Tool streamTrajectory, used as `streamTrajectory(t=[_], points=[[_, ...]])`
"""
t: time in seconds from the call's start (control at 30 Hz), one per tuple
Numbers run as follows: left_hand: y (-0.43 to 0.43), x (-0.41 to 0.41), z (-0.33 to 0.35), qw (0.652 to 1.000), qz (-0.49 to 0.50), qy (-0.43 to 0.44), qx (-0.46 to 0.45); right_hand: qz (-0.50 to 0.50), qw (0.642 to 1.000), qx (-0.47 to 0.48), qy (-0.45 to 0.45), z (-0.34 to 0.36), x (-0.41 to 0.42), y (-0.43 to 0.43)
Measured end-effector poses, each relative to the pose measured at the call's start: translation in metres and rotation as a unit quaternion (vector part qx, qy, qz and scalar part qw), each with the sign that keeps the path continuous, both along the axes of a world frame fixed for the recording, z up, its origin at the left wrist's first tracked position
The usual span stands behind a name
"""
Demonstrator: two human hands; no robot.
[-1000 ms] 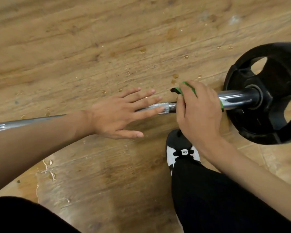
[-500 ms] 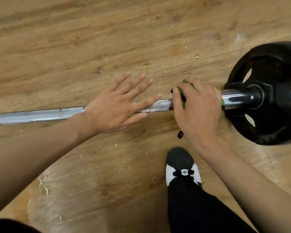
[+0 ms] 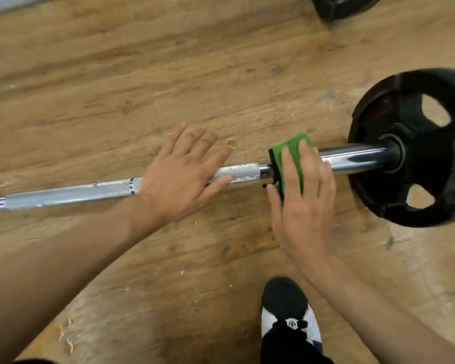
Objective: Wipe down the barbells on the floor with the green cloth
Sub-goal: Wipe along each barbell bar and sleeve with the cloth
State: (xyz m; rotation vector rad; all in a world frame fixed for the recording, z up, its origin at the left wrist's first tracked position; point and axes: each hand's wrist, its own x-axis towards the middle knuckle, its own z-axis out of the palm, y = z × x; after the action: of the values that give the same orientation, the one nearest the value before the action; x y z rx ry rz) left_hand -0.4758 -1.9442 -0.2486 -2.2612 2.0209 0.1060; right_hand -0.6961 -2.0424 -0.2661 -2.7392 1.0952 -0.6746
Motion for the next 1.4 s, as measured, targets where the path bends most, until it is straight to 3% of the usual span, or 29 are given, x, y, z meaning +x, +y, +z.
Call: streamTrajectory(t=[0.07,0.2,0.4,0.5,0.6,0.8,1.0,1.2,1.4], points=[[-0.004,-0.007,-0.002,0.997,0.069,-0.006,-0.018,-0.006,1.0,-0.011,0.0,-0.002,0.008,-0.006],[-0.02,0.005,0.003,0.996,0.087,-0.015,-0.013,-0.043,0.996,0.05,-0.056,0.01,0.054,-0.047],[-0.035,0.012,-0.002,0.98,0.188,-0.032,-0.05,-0.004,0.999,-0.032,-0.028,-0.004,0.05,-0.046],[-0.044,0.017,-0.004,0.974,0.219,-0.023,-0.061,-0.016,0.998,-0.005,-0.055,-0.002,0.078,-0.072],[-0.056,0.03,-0.004,0.973,0.224,-0.02,-0.054,-0.021,0.998,0.008,-0.064,0.006,0.1,-0.092],[-0.07,0.047,-0.006,0.97,0.236,-0.028,-0.054,-0.015,0.996,-0.054,-0.063,-0.016,0.089,-0.071],[-0.08,0.058,-0.006,0.968,0.244,-0.028,-0.046,-0.009,1.0,0.019,0.006,0.016,0.135,-0.122],[-0.082,0.06,-0.005,0.969,0.242,-0.036,-0.033,0.018,0.999,-0.029,-0.023,-0.004,0.097,-0.089],[-0.077,0.053,-0.005,0.97,0.237,-0.036,-0.042,-0.012,0.996,0.061,0.06,0.025,0.134,-0.128]])
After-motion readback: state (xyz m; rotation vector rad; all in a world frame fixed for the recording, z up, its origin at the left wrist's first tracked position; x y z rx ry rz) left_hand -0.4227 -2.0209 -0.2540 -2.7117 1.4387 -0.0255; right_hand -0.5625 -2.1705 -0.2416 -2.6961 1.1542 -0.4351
